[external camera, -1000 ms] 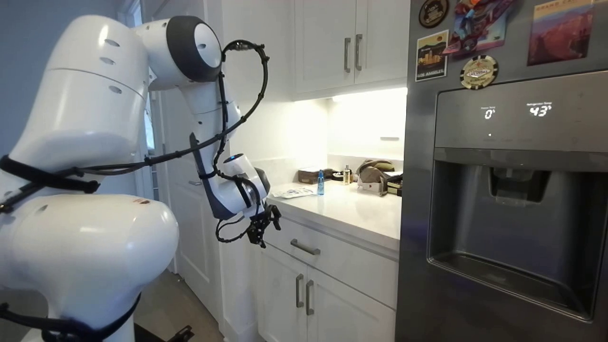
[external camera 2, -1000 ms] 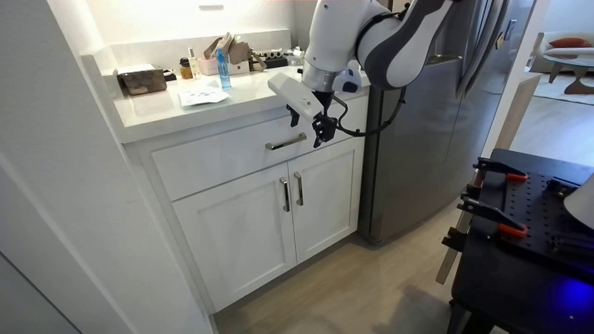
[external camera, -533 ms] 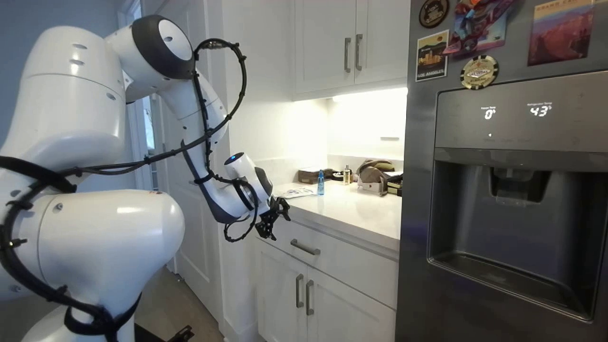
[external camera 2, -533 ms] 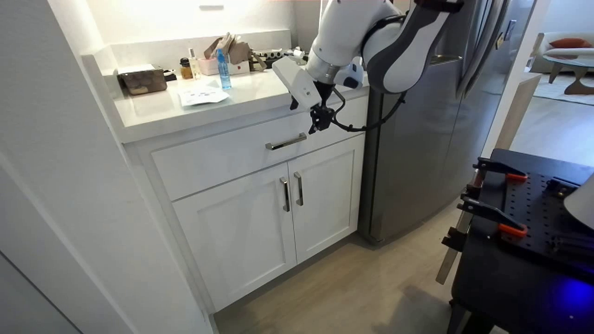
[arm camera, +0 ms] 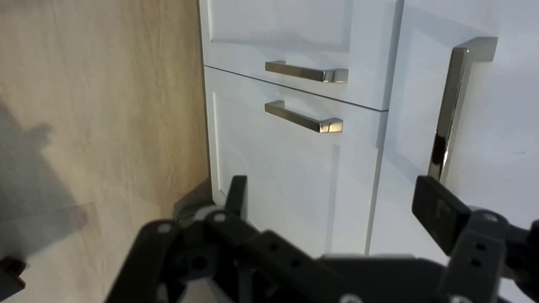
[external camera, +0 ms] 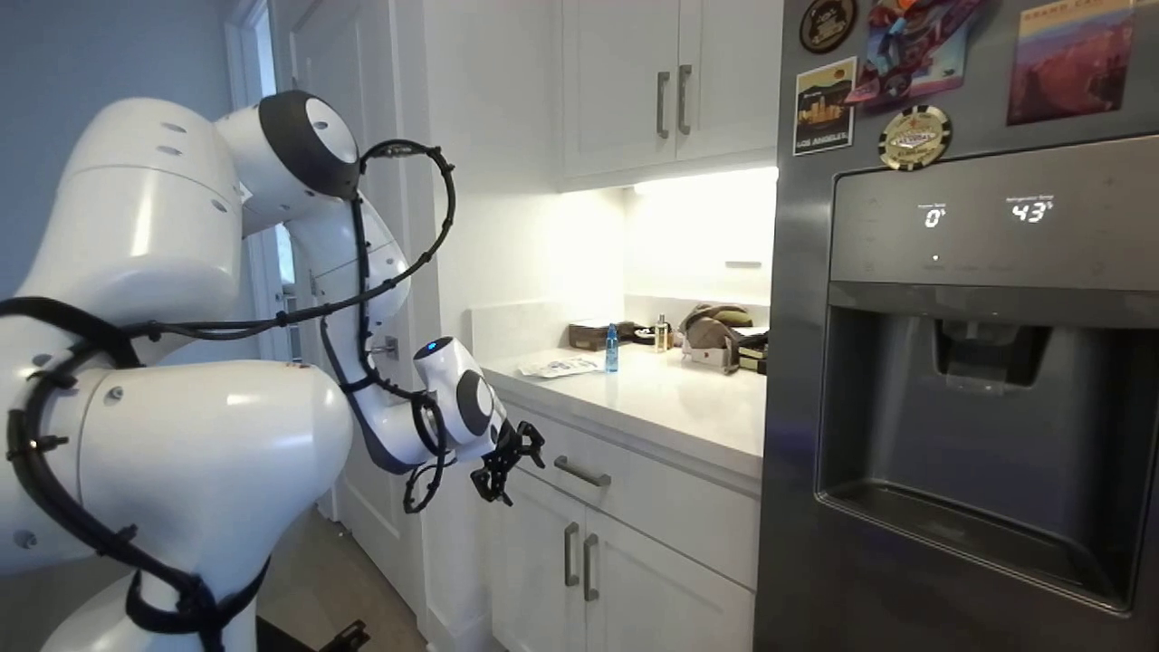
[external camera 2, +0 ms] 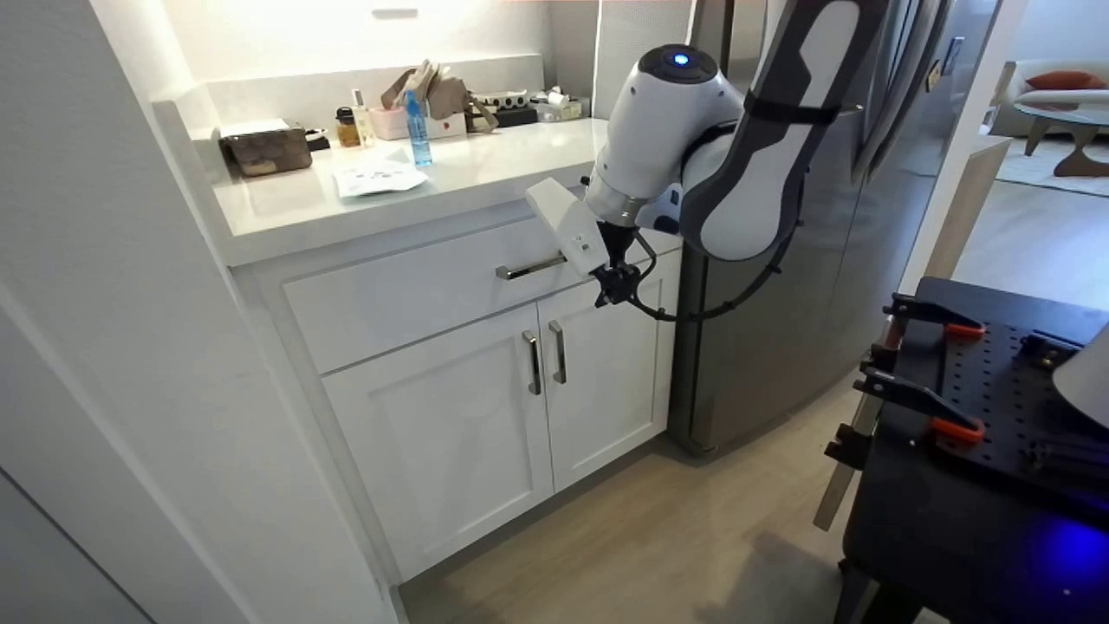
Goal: Open the drawer
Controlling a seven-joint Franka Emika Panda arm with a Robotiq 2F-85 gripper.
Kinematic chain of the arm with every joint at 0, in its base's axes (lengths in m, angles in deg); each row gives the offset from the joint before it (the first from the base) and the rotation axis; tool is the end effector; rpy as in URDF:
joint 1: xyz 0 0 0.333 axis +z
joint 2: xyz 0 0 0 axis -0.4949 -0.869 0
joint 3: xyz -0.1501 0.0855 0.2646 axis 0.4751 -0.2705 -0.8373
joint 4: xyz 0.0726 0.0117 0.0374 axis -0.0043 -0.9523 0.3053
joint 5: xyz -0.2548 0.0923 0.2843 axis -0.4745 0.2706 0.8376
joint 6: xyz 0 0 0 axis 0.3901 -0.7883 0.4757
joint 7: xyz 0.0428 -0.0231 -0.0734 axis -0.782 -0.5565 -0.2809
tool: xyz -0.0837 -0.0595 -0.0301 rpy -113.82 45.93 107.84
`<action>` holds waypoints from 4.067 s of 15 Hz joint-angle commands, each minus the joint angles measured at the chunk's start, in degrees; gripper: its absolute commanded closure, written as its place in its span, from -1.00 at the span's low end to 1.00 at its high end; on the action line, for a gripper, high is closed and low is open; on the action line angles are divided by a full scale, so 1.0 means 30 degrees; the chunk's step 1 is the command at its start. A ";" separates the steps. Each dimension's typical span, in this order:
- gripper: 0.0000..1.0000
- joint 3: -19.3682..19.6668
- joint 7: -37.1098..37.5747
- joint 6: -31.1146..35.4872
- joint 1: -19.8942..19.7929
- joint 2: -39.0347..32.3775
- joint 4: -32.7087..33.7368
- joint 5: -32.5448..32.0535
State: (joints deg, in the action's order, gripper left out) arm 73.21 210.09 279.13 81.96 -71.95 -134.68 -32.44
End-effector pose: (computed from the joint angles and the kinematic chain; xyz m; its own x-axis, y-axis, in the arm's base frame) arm 0.5202 0.1162 0.1512 -0.3205 -0.9467 0.0309 -0.8107 0.2573 -0.5259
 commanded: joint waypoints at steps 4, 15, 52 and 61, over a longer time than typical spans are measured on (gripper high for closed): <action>-1.00 -0.2218 -0.5455 0.2881 -0.1005 -0.1876 0.0593 0.7417; -1.00 -0.0417 -0.5562 0.2807 0.0488 -0.3971 0.4047 0.8342; 0.02 -0.0837 -0.5882 0.2798 -0.2408 -0.7310 0.8100 0.9009; 0.93 -0.2182 -0.9529 0.2698 -0.2732 -0.6568 0.7640 1.2342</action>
State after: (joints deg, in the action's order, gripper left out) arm 68.49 186.27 287.22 74.65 -93.80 -110.86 0.46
